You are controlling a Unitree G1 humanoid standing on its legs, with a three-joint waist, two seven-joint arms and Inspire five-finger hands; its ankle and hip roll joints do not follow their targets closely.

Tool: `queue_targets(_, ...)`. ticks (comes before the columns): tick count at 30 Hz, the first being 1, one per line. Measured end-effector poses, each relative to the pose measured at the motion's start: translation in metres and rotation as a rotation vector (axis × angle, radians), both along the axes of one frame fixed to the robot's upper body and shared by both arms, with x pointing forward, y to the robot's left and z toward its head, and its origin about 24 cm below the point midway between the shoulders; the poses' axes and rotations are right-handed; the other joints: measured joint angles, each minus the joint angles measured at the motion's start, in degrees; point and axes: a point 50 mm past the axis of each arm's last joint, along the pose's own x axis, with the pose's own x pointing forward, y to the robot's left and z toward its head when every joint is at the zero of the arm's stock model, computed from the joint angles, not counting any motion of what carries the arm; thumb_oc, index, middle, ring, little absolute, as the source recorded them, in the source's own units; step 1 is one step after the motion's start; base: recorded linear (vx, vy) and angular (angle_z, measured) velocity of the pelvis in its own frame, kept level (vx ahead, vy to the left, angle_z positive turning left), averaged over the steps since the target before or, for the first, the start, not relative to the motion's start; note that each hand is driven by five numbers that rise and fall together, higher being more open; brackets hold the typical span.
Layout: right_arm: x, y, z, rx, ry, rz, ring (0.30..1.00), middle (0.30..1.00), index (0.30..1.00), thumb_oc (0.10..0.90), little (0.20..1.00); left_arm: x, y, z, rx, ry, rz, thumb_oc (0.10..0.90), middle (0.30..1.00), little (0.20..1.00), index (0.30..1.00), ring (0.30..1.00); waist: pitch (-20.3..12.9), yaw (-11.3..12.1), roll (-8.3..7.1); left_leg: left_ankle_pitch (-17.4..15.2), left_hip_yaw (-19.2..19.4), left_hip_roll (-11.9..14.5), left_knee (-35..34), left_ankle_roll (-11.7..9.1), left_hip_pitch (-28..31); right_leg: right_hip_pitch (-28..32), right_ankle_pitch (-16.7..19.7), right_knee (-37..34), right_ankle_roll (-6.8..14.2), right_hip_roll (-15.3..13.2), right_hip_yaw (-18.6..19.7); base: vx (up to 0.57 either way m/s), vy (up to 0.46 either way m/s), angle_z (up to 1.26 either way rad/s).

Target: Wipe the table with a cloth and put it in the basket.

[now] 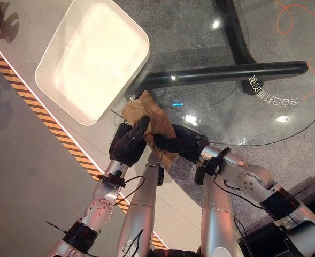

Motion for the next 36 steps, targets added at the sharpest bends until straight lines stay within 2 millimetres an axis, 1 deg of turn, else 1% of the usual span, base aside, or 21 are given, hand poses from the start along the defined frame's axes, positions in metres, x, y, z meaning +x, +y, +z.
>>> queue_targets(7, 0.002, 0.0, 0.002, -0.059, -0.053, 0.009, 0.3, 0.3, 0.3, 0.1, 0.2, -0.001, 0.001, -0.002, 0.002, 0.01, 0.006, 0.8, 0.9, 0.9, 0.9, 0.9, 0.0, 0.0, 0.0, 0.1, -0.2, 0.0, -0.8, -0.1, -0.1, 0.0, 0.0, -0.7, 0.0, 0.1, -0.3, 0.0, 0.0, 0.0)
queue_targets(11, 0.006, 0.001, 0.009, -0.129, -0.124, 0.007, 0.3, 0.3, 0.3, 0.1, 0.2, 0.001, 0.001, -0.003, 0.016, 0.033, 0.025, 0.8, 0.9, 0.9, 0.9, 0.9, 0.0, 0.0, 0.0, 0.1, -0.2, 0.0, -0.8, -0.1, -0.1, 0.0, 0.0, -0.8, 0.0, 0.2, -0.3, 0.0, 0.0, 0.0)
queue_targets(13, 0.008, 0.001, 0.011, -0.169, -0.16, 0.005, 0.3, 0.3, 0.3, 0.1, 0.2, 0.002, 0.001, -0.002, 0.051, 0.037, 0.035, 0.8, 0.9, 0.9, 0.9, 0.9, 0.0, 0.0, -0.01, 0.1, -0.2, 0.0, -0.8, -0.1, -0.1, 0.0, 0.0, -0.8, 0.0, 0.2, -0.3, 0.0, 0.0, 0.0)
queue_targets(18, 0.01, -0.002, 0.013, -0.333, -0.261, 0.001, 0.3, 0.3, 0.3, 0.1, 0.2, 0.003, -0.004, -0.007, 0.169, 0.102, 0.064, 0.8, 0.9, 0.9, 0.9, 0.9, 0.0, 0.0, -0.01, 0.1, -0.3, -0.1, -0.8, -0.1, -0.1, 0.0, 0.0, -0.8, 0.0, 0.2, -0.3, 0.0, 0.0, 0.0)
queue_targets(22, 0.011, -0.004, 0.013, -0.407, -0.289, 0.002, 0.3, 0.3, 0.3, 0.1, 0.2, 0.003, -0.008, -0.009, 0.238, 0.131, 0.091, 0.8, 0.9, 0.9, 0.9, 0.9, 0.0, 0.0, -0.01, 0.1, -0.3, -0.1, -0.8, -0.1, -0.3, -0.2, 0.0, -0.8, 0.0, 0.2, -0.3, 0.0, 0.0, 0.0)
queue_targets(23, 0.011, -0.005, 0.013, -0.418, -0.29, 0.004, 0.3, 0.3, 0.3, 0.1, 0.2, 0.003, -0.009, -0.01, 0.244, 0.135, 0.092, 0.572, 0.705, 0.672, 0.705, 0.705, 0.0, 0.0, -0.01, 0.1, -0.3, -0.1, -0.8, -0.1, -0.4, -0.3, 0.0, -0.8, 0.0, 0.2, -0.3, 0.0, 0.0, 0.0)
queue_targets(24, 0.011, -0.005, 0.014, -0.423, -0.29, 0.004, 0.3, 0.3, 0.3, 0.1, 0.2, 0.003, -0.009, -0.01, 0.252, 0.135, 0.095, 0.438, 0.589, 0.538, 0.589, 0.589, 0.0, 0.0, -0.01, 0.1, -0.3, -0.1, -0.8, -0.1, -0.5, -0.4, 0.0, -0.8, 0.0, 0.2, -0.3, 0.0, 0.0, 0.0)
queue_targets(25, 0.011, -0.005, 0.014, -0.43, -0.292, 0.004, 0.3, 0.3, 0.3, 0.1, 0.2, 0.003, -0.011, -0.01, 0.263, 0.137, 0.096, 0.248, 0.427, 0.348, 0.427, 0.427, 0.0, 0.0, -0.01, 0.1, -0.4, -0.1, -0.8, -0.1, -0.8, -0.6, 0.0, -0.8, 0.0, 0.2, -0.4, 0.0, 0.0, 0.0)
queue_targets(26, 0.012, -0.005, 0.014, -0.432, -0.294, 0.004, 0.3, 0.3, 0.3, 0.1, 0.2, 0.003, -0.011, -0.01, 0.267, 0.136, 0.097, 0.158, 0.349, 0.258, 0.349, 0.349, 0.0, 0.1, -0.01, 0.1, -0.4, -0.1, -0.8, -0.1, -0.9, -0.7, 0.0, -0.8, 0.0, 0.2, -0.4, 0.0, 0.0, 0.0)
queue_targets(27, 0.012, -0.005, 0.014, -0.436, -0.293, 0.004, 0.3, 0.3, 0.3, 0.1, 0.2, 0.003, -0.012, -0.011, 0.264, 0.145, 0.104, 0.1, 0.3, 0.2, 0.3, 0.3, 0.0, 0.1, 0.0, 0.1, -0.4, -0.1, -0.8, -0.1, -1.2, -1.0, 0.0, -0.8, 0.0, 0.2, -0.4, 0.0, 0.0, 0.0)
queue_targets(30, 0.012, -0.004, 0.014, -0.441, -0.293, 0.008, 0.3, 0.3, 0.3, 0.1, 0.2, 0.004, -0.012, -0.01, 0.26, 0.149, 0.109, 0.1, 0.3, 0.2, 0.3, 0.3, 0.0, 0.2, 0.0, 0.1, -0.4, -0.1, -0.8, -0.1, -1.2, -1.0, -0.1, -0.8, 0.1, 0.2, -0.3, 0.0, 0.0, 0.0)
queue_targets(34, 0.006, 0.004, 0.018, -0.432, -0.319, 0.028, 0.3, 0.3, 0.3, 0.1, 0.2, 0.006, -0.007, -0.008, 0.259, 0.15, 0.147, 0.1, 0.3, 0.2, 0.3, 0.3, 0.0, 0.2, 0.0, 0.1, -0.4, -0.1, -0.7, -0.1, -1.1, -1.0, -0.1, -0.7, 0.1, 0.2, -0.3, 0.0, 0.0, 0.0)
queue_targets(36, 0.006, 0.005, 0.018, -0.437, -0.324, 0.03, 0.3, 0.3, 0.3, 0.1, 0.2, 0.006, -0.007, -0.006, 0.269, 0.138, 0.15, 0.1, 0.3, 0.2, 0.3, 0.3, 0.0, 0.3, 0.0, 0.1, -0.4, -0.1, -0.6, -0.1, -1.1, -1.0, -0.1, -0.6, 0.1, 0.2, -0.3, 0.0, 0.0, 0.0)
